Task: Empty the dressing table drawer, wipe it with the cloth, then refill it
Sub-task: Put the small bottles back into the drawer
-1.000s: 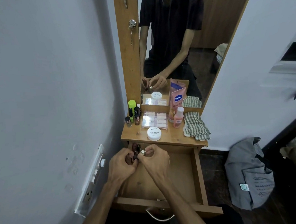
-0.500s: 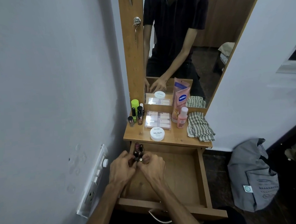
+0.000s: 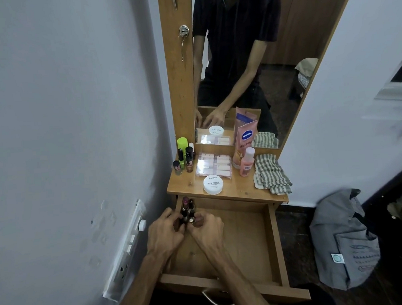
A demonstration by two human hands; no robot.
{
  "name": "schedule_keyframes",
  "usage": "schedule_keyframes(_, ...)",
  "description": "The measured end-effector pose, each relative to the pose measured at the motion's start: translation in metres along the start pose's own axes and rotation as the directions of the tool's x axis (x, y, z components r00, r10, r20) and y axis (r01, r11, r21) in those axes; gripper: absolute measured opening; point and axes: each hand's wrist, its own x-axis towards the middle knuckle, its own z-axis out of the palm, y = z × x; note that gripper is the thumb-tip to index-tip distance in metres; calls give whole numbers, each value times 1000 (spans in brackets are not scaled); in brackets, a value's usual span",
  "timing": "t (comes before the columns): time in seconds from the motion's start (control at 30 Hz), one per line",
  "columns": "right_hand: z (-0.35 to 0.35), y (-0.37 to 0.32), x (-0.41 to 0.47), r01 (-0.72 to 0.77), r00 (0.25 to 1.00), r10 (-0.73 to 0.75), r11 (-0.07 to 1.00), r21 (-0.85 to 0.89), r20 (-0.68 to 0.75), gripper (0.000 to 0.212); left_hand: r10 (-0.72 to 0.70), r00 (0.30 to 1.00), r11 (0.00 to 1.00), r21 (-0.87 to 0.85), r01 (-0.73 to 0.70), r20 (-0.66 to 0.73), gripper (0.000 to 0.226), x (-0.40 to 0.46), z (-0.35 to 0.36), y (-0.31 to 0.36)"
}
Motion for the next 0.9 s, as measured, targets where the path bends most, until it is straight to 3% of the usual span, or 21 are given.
schedule_keyframes(0.1, -7, -4, 2, 43, 998, -43, 999, 6, -42, 26, 29, 996, 997, -67, -35, -87, 15, 0, -4, 1)
schedule_keyframes(0.3, -22, -37, 14, 206, 958, -188, 977, 61, -219, 9, 34, 966, 988, -136, -71, -256, 7, 32, -31, 13)
schedule_keyframes(0.53, -40, -89, 63, 236, 935, -215, 971, 42, -282, 15, -23, 972, 984, -177, -19, -233, 27, 96, -56, 26)
schedule_keyframes(0.67, -43, -105, 88, 194, 946, -184, 981, 10, -265, 26, -21, 978, 997, -78, 5, -207, 50, 121, -61, 31)
schedule_keyframes(0.9, -29, -109, 112, 92, 958, -109, 993, -78, -264, 24, -7, 990, 1000, 8, 9, -138, 37, 128, -58, 34)
